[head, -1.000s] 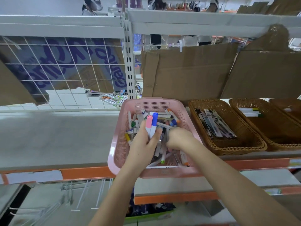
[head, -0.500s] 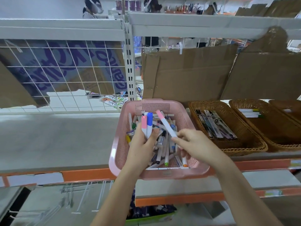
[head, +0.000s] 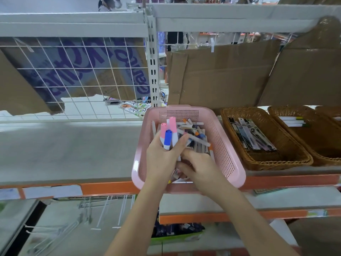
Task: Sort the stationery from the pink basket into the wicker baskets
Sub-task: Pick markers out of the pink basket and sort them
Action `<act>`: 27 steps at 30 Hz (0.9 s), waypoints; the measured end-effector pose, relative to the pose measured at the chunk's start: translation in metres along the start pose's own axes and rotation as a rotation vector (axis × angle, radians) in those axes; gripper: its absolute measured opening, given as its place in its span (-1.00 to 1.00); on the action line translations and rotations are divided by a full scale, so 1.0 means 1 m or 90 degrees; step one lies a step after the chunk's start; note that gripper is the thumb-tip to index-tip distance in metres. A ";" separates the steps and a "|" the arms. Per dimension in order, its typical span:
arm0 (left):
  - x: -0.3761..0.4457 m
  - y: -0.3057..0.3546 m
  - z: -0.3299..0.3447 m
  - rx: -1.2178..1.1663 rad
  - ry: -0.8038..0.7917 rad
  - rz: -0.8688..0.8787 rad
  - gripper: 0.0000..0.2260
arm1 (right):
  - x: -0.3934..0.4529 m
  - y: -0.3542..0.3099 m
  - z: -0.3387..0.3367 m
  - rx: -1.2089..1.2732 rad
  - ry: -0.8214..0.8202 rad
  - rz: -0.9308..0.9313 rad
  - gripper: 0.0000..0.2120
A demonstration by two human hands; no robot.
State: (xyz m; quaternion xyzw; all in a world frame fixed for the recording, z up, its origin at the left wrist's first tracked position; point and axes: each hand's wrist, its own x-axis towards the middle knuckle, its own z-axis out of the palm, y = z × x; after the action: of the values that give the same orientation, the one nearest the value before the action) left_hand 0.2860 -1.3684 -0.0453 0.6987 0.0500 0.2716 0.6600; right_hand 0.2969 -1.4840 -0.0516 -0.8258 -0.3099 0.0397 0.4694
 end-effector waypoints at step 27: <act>-0.001 0.000 0.001 0.076 0.010 -0.020 -0.65 | 0.051 0.017 -0.025 -0.497 -0.344 0.341 -0.76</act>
State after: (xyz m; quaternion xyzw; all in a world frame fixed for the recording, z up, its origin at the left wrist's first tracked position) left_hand 0.2852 -1.3697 -0.0461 0.7340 0.0819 0.2634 0.6206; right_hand 0.3551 -1.4814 -0.0395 -0.9492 -0.1903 0.2507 0.0048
